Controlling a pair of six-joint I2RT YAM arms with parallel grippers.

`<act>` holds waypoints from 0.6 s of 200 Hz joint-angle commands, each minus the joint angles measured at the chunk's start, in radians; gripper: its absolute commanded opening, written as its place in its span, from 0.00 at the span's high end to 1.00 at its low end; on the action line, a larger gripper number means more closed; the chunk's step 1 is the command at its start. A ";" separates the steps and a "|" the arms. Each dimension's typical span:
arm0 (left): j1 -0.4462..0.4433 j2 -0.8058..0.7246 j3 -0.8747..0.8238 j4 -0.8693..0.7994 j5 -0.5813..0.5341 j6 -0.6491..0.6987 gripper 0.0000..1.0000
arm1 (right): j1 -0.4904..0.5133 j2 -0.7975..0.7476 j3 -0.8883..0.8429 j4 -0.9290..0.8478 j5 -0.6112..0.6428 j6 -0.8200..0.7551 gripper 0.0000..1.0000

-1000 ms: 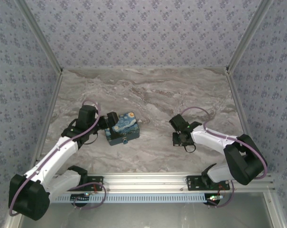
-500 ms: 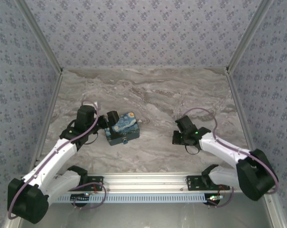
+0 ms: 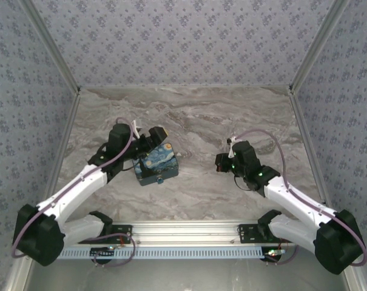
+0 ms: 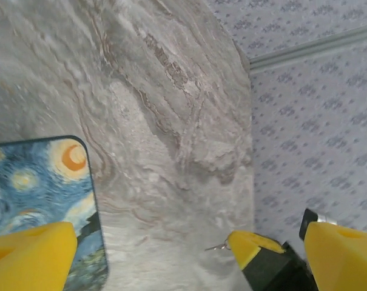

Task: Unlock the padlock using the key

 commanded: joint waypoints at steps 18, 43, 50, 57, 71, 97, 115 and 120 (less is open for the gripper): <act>-0.020 0.078 0.003 0.193 0.038 -0.465 0.10 | 0.036 0.067 0.127 0.131 -0.013 -0.055 1.00; -0.040 0.111 -0.004 0.207 0.035 -0.650 0.18 | 0.064 0.146 0.188 0.178 -0.016 -0.067 1.00; -0.048 0.120 -0.017 0.226 0.037 -0.709 0.21 | 0.071 0.169 0.206 0.195 -0.020 -0.069 1.00; -0.057 0.129 -0.032 0.264 0.037 -0.767 0.22 | 0.080 0.192 0.222 0.208 -0.025 -0.071 1.00; -0.072 0.152 -0.055 0.320 0.038 -0.872 0.25 | 0.100 0.240 0.258 0.229 -0.030 -0.076 1.00; -0.104 0.184 -0.052 0.339 0.038 -0.949 0.29 | 0.137 0.320 0.313 0.263 -0.037 -0.078 1.00; -0.124 0.205 -0.046 0.352 0.041 -0.990 0.32 | 0.158 0.366 0.344 0.285 -0.047 -0.075 1.00; -0.128 0.211 -0.046 0.362 0.042 -1.002 0.32 | 0.162 0.377 0.351 0.289 -0.051 -0.073 1.00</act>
